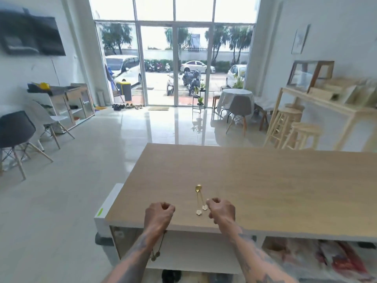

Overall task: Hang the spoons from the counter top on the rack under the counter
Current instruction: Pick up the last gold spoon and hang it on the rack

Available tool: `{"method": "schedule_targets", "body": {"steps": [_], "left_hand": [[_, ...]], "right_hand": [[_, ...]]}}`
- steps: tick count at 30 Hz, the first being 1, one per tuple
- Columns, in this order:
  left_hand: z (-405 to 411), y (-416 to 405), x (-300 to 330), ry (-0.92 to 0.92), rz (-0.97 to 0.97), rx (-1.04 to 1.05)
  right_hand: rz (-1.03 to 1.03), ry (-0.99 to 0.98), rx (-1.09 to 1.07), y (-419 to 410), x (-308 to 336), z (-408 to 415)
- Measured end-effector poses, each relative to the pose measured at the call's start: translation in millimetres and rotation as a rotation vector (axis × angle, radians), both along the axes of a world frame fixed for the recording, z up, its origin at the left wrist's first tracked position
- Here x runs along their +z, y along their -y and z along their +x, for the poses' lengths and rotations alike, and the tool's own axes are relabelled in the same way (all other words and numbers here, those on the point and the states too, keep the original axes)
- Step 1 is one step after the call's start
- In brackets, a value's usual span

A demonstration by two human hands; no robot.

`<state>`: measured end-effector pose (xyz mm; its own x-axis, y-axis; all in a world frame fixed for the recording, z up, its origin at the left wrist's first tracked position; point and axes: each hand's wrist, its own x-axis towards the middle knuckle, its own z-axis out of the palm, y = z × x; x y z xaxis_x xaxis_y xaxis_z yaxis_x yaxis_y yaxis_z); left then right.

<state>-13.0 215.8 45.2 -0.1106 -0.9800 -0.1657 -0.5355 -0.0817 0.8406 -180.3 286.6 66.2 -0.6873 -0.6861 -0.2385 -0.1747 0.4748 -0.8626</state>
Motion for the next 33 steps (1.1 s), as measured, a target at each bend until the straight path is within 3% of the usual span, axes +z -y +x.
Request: {"method": "schedule_targets", "body": {"steps": [6, 15, 22, 28, 33], "left_hand": [[-49.9, 12.6, -7.2, 0.081, 0.044, -0.119], [-115.6, 93.7, -56.7, 0.161, 0.13, -0.157], [-149.9, 144.1, -73.2, 0.364, 0.211, -0.291], [-159.9, 160.4, -75.0, 0.356, 0.253, -0.322], [-151.5, 151.1, -75.7, 0.289, 0.254, -0.325]], "right_hand": [[0.048, -0.039, -0.012, 11.0, -9.9, -35.0], [0.21, -0.045, 0.014, 101.0, -66.0, -61.2], [0.425, -0.153, 0.038, 159.1, -92.0, -70.9], [0.593, -0.309, 0.143, 176.2, -94.7, -75.8], [0.596, -0.276, 0.217, 162.8, -92.7, -72.2]]}}
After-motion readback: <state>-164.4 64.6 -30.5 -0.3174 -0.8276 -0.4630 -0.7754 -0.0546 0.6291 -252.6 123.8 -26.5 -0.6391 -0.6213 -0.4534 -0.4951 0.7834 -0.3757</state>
